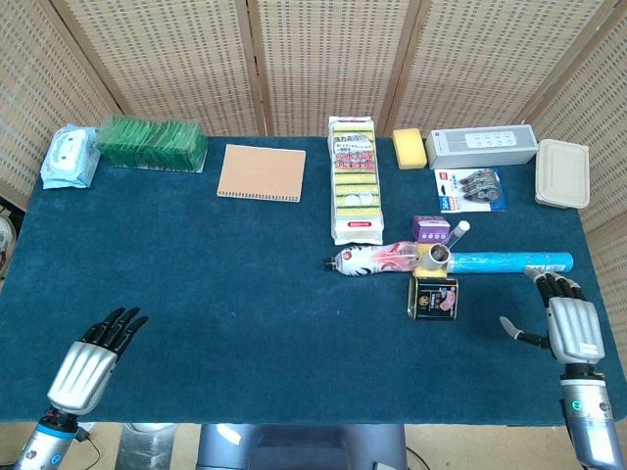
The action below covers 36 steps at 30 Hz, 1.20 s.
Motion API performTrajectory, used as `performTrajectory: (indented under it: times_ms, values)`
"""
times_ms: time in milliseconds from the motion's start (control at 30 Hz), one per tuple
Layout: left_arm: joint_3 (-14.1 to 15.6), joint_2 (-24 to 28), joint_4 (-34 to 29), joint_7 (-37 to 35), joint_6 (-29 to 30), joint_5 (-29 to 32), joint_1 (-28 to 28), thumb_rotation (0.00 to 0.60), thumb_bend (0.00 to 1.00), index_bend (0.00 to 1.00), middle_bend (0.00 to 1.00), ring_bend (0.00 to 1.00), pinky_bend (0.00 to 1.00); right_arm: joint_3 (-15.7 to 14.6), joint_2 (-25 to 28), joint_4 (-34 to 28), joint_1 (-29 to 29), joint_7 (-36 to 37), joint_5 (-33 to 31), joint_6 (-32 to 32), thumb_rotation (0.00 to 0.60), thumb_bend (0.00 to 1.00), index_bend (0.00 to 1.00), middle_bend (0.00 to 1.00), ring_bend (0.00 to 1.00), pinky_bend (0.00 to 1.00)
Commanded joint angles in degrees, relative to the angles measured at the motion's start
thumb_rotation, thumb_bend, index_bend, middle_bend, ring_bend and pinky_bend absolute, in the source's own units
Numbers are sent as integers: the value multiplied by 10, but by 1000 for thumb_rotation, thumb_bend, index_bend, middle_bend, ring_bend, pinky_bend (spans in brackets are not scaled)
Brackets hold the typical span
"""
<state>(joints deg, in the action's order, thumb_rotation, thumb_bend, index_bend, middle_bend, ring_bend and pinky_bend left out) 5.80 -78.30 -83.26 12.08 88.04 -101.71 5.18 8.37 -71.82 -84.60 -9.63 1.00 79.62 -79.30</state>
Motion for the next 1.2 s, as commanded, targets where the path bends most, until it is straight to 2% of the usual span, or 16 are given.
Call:
performTrajectory:
  times_ms: [33, 300, 533, 867, 1000, 1200]
  values:
    - [1, 0, -1, 3, -2, 2, -1, 600, 285, 123, 137, 125, 311, -1, 0, 1, -1, -1, 3, -2, 397, 274, 170, 230, 211, 197]
    - [-5, 11, -12, 2, 13, 8, -7, 600, 285, 123, 137, 125, 311, -9, 29, -41, 17, -30, 13, -29, 396, 274, 169, 230, 211, 197]
    - [-12, 21, -21, -4, 16, 15, -8, 600, 285, 123, 137, 125, 311, -11, 26, -38, 9, -19, 13, -14, 397, 274, 171, 230, 211, 197]
    - [-8, 18, -19, -4, 18, 7, -9, 600, 286, 124, 137, 125, 311, 22, -48, 52, -19, 43, -4, -9, 396, 273, 171, 233, 211, 213]
    - [1, 0, -6, 4, -2, 5, -6, 600, 286, 124, 137, 125, 311, 41, -86, 100, -39, 118, -14, 9, 396, 272, 171, 238, 214, 220]
    - [7, -27, 14, -6, -9, -10, 0, 600, 286, 124, 137, 125, 311, 48, -115, 144, -58, 142, -22, 30, 394, 269, 171, 240, 217, 223]
